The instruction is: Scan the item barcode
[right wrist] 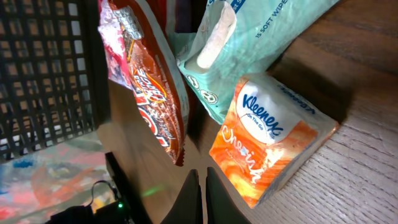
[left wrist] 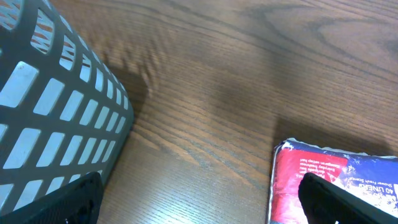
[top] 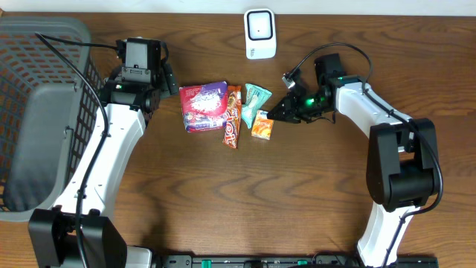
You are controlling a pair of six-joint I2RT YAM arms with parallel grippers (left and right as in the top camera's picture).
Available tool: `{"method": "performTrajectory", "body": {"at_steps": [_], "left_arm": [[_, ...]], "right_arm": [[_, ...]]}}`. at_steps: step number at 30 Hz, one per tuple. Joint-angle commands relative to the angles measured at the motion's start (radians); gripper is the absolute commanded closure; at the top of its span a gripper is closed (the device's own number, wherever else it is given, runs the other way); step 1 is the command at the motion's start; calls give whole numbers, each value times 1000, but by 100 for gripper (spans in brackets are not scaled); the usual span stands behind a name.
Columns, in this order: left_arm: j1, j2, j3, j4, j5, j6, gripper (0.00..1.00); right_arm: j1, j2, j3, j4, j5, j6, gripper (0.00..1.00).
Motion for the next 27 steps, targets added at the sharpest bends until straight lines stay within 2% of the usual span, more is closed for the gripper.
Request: {"method": "performTrajectory", "body": {"at_steps": [1,4,9,11,15,16,17,18,19,23,27], "left_arm": [[2,2,6,-2,-13,13,1],[2,2,6,-2,-13,13,1],[2,2,6,-2,-13,13,1],[2,2,6,-2,-13,13,1],[2,2,6,-2,-13,13,1],[2,2,6,-2,-13,13,1],[2,2,6,-2,-13,13,1],[2,2,6,-2,-13,13,1],[2,2,6,-2,-13,13,1],[2,2,6,-2,-13,13,1],[2,2,6,-2,-13,13,1]], "right_arm": [[-18,5,-5,15,-132,-55,99],[-45,5,-5,45,-290,-101,99],[-67,5,-5,53,-277,-98,99],[-68,5,-5,40,-177,-70,96],[-43,6,-5,0,93,64,83],[-32,6,-5,1,120,75,77],[-9,6,-5,11,144,82,62],[8,6,-5,20,162,92,52],[33,6,-5,33,214,129,48],[100,6,-5,27,441,286,48],[156,6,-5,23,563,332,48]]}}
